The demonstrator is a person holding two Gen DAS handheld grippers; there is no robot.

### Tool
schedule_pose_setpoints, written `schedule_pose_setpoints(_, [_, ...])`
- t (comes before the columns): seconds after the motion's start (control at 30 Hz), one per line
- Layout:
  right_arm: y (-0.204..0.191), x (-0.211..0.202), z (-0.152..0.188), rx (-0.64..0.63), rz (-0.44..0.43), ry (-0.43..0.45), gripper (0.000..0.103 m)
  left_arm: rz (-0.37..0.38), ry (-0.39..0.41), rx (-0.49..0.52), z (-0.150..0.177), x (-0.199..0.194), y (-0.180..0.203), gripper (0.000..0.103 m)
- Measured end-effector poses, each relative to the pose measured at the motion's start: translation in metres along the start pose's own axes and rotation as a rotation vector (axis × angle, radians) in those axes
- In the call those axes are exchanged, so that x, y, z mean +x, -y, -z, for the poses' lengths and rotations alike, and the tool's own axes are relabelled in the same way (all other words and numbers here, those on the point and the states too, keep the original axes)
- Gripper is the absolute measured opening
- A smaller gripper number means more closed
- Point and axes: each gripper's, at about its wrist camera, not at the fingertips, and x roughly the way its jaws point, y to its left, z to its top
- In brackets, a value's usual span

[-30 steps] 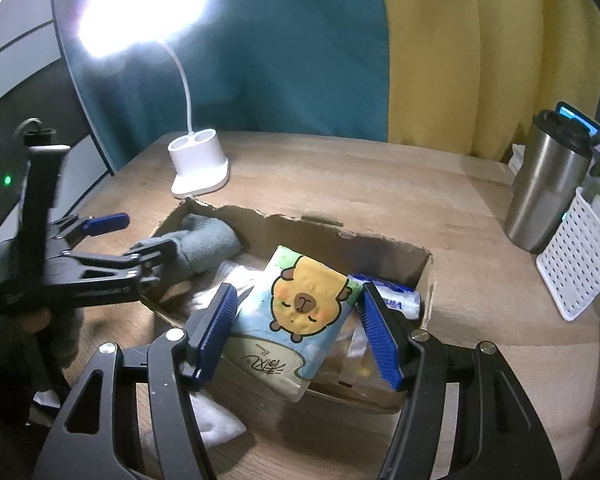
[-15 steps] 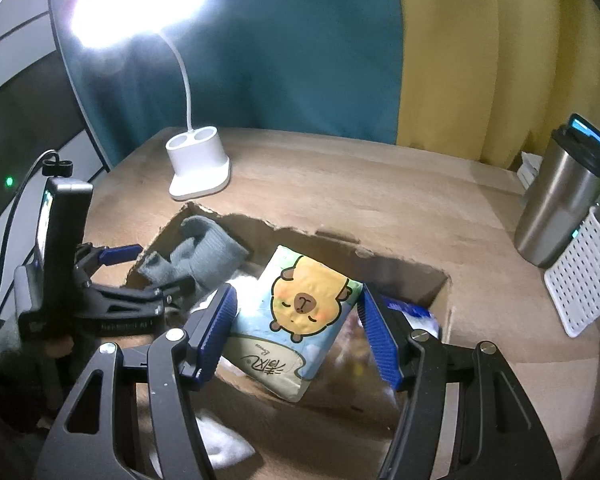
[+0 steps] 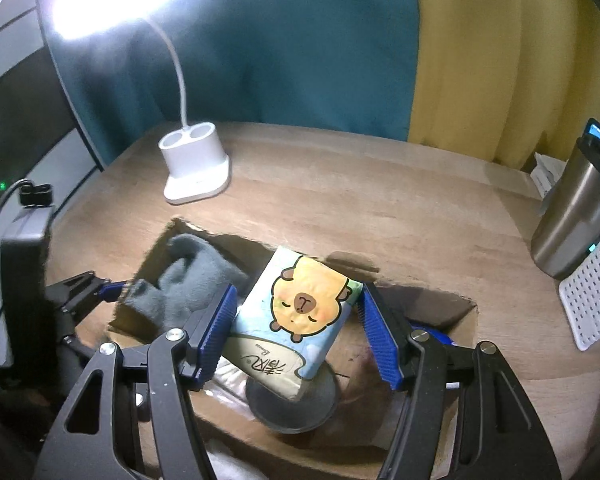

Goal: Organize objects
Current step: 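Lower the capybara tissue pack into the box and open the right tool, then move the right tool back toward the white socks on the table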

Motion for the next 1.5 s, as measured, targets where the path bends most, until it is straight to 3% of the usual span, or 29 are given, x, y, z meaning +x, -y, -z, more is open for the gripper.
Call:
schedule_pose_setpoints(0.23, [0.017,0.011,0.001,0.017,0.014,-0.074,0.066,-0.049,0.055,-0.005,-0.005,-0.013,-0.001,0.095])
schedule_pose_setpoints(0.4, [0.020,0.009,0.002,0.022,0.011,-0.058,0.066,-0.067,0.087,-0.010,-0.011,-0.018,-0.001,0.095])
schedule_pose_setpoints(0.57, [0.019,0.005,0.003,0.002,0.002,-0.032,0.084,-0.082,0.098,-0.014,-0.010,-0.023,-0.002,0.095])
schedule_pose_setpoints(1.5, [0.028,-0.037,0.034,0.049,0.037,0.028,0.084,-0.081,0.130,0.018,0.009,-0.044,0.022,0.095])
